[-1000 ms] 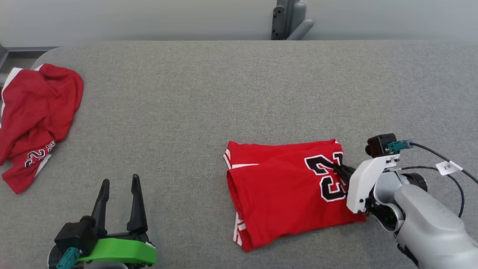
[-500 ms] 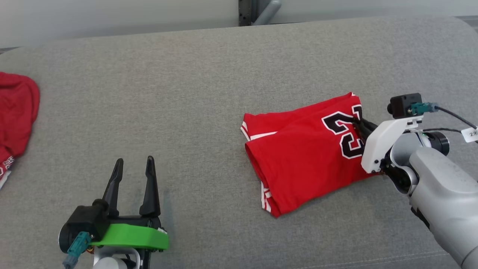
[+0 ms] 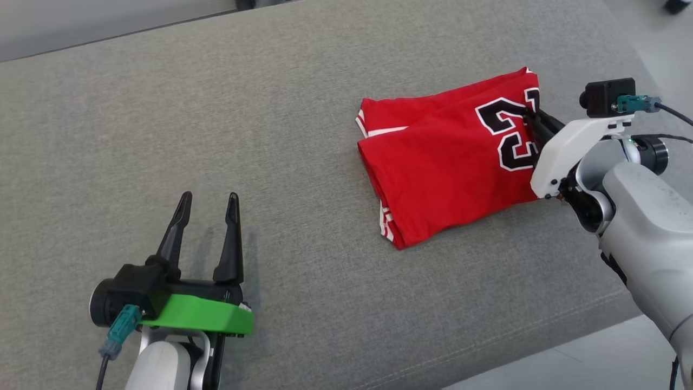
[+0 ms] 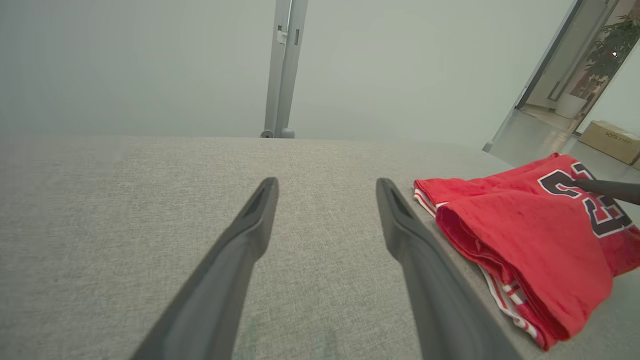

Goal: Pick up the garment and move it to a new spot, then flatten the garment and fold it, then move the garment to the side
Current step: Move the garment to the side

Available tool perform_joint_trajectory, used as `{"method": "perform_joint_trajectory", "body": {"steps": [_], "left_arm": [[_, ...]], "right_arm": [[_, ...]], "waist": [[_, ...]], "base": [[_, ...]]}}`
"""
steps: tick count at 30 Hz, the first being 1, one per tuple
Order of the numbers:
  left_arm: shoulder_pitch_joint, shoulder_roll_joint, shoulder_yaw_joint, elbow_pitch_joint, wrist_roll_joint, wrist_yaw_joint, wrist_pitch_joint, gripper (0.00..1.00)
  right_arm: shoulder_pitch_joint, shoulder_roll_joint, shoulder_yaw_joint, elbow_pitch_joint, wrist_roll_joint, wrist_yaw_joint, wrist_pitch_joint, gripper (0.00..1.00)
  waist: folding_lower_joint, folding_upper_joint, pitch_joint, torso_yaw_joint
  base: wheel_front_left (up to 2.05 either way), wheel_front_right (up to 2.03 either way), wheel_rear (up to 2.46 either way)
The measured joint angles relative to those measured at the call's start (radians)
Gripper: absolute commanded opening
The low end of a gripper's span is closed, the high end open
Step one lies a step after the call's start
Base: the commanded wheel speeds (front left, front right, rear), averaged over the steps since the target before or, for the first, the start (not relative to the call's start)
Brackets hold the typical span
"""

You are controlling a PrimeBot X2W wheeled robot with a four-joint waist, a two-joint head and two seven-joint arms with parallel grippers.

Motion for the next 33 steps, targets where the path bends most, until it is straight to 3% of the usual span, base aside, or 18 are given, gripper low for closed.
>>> {"method": "perform_joint_trajectory", "body": {"steps": [6,11,19,33], "left_arm": [[-0.016,0.008,-0.015,-0.004,0.004,-0.004,0.005,1.0],[-0.025,0.015,-0.026,-0.014,0.004,-0.008,0.009,1.0],[-0.028,0.033,-0.033,-0.071,0.017,-0.002,0.027,1.0],[-0.04,0.076,-0.045,-0.208,0.049,0.016,0.083,1.0]], "right_arm": [[-0.037,0.008,0.016,0.024,0.0,0.0,-0.023,0.0],[-0.066,0.007,0.026,0.043,-0.006,0.0,-0.045,0.0],[-0.148,-0.021,0.02,0.114,-0.035,0.0,-0.084,0.0],[-0.346,-0.183,-0.045,0.349,-0.116,0.0,-0.138,0.0]], "waist": [[0.0,0.0,0.039,-0.072],[0.0,0.0,0.075,-0.087],[0.0,0.0,0.101,-0.041],[0.0001,0.0,0.216,0.052]], "base": [[0.0,0.0,0.0],[0.0,0.0,0.0],[0.0,0.0,0.0],[0.0,0.0,0.0]]}}
